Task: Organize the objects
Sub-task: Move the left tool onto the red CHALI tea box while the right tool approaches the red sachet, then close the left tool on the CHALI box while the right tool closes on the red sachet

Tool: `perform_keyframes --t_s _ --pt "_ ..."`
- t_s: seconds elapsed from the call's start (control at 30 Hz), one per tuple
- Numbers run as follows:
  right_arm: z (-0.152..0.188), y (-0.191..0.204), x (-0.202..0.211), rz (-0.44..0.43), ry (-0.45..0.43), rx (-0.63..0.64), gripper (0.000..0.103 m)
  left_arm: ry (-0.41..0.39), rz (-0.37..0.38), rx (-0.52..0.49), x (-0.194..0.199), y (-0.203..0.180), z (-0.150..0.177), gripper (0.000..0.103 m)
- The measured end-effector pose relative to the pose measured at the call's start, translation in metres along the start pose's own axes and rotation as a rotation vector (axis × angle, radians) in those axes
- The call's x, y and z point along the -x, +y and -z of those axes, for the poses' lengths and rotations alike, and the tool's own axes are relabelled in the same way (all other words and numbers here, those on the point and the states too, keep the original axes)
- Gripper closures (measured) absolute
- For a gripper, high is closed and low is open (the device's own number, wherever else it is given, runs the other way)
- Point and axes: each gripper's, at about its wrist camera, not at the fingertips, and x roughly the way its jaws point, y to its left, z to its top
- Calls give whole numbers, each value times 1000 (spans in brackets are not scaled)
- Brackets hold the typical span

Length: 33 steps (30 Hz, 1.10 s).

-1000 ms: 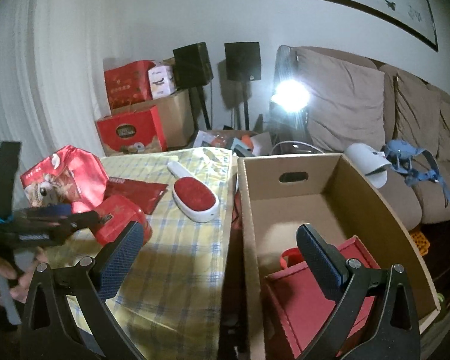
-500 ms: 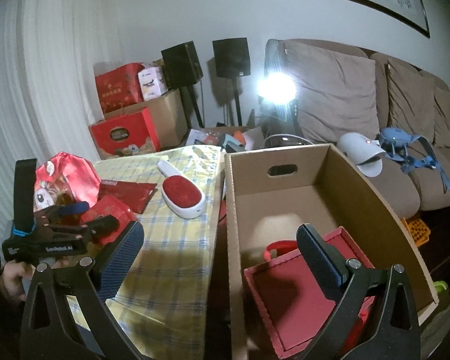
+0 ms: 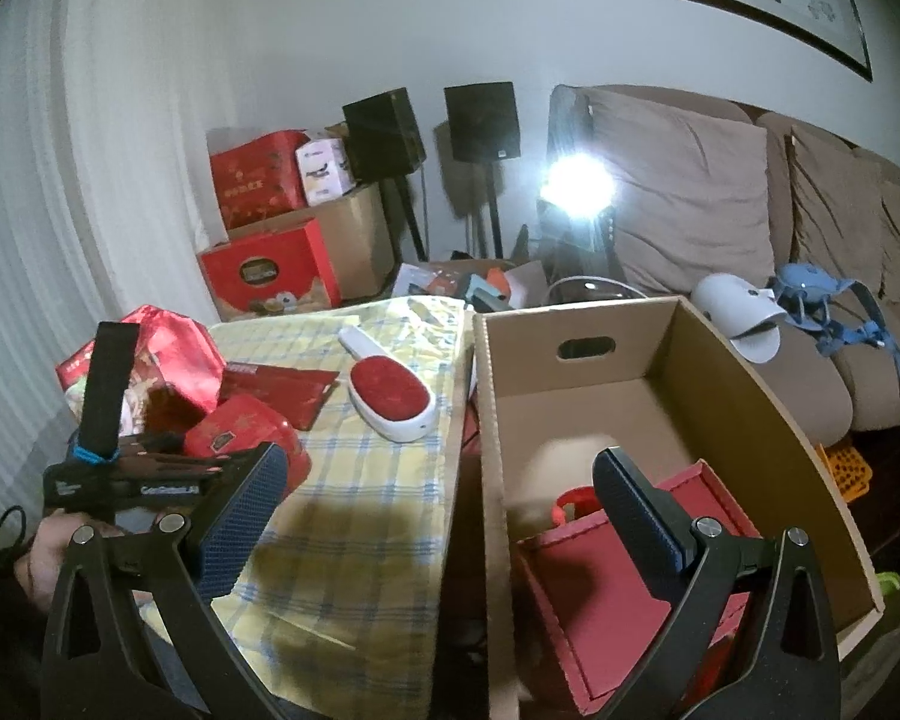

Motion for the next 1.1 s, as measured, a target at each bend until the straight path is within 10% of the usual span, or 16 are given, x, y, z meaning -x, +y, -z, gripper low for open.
perform_keyframes --t_s 0.2,0.83,1.1 --pt "-3 3 5 -5 -10 10 1 24 -60 -98 -6 -10 4 19" --pt "2 3 -5 -16 32 2 1 -31 -64 -71 39 11 3 22" --pt "8 19 -37 -246 127 -138 1 -145 -3 59 87 62 -8 22"
